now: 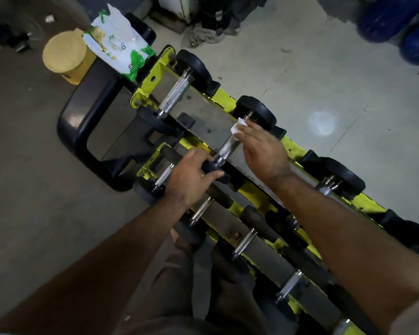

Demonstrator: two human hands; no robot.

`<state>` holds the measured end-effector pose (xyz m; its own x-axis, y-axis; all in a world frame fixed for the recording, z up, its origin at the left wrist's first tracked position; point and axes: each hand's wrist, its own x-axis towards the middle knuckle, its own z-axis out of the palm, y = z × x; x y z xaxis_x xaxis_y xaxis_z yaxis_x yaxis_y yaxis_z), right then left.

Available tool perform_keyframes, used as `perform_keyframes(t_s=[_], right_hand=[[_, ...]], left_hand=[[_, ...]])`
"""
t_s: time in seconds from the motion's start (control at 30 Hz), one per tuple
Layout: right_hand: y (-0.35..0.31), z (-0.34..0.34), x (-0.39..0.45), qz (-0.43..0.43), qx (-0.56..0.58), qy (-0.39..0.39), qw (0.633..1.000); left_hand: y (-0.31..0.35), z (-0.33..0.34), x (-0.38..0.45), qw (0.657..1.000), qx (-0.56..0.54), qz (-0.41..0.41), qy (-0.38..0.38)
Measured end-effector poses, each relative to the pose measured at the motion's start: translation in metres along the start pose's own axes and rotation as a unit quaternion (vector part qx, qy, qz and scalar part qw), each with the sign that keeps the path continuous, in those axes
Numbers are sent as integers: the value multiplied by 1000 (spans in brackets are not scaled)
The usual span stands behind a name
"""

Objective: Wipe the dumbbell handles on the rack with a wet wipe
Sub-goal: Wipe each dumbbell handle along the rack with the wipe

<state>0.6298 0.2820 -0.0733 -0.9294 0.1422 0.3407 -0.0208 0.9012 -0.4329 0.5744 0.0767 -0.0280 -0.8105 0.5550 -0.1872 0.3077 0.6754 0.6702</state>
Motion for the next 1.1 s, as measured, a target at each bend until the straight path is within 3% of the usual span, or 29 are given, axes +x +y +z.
perform_keyframes(t_s=[0.1, 0.27, 0.5, 0.63, 0.8, 0.93, 1.1], right_hand=[[8, 5, -6, -22, -5, -39, 999], [14, 12, -10, -71, -32, -14, 997], [36, 20, -11, -123, -56, -36, 990], [24, 28, -19, -53, -46, -15, 997], [31, 30, -25, -167, -33, -78, 982], [36, 21, -18, -66, -54, -60, 995], [30, 27, -25, -209, -19, -112, 971]], left_hand=[[-6, 3, 2, 1000, -22, 7, 8], [-4, 3, 2, 1000, -29, 2, 11], [-3, -4, 7, 1000, -5, -12, -6], [-10, -6, 12, 1000, 0, -3, -2], [-10, -5, 12, 1000, -16, 0, 16], [-8, -5, 10, 1000, -17, -16, 12], [-8, -4, 11, 999, -26, -14, 16]])
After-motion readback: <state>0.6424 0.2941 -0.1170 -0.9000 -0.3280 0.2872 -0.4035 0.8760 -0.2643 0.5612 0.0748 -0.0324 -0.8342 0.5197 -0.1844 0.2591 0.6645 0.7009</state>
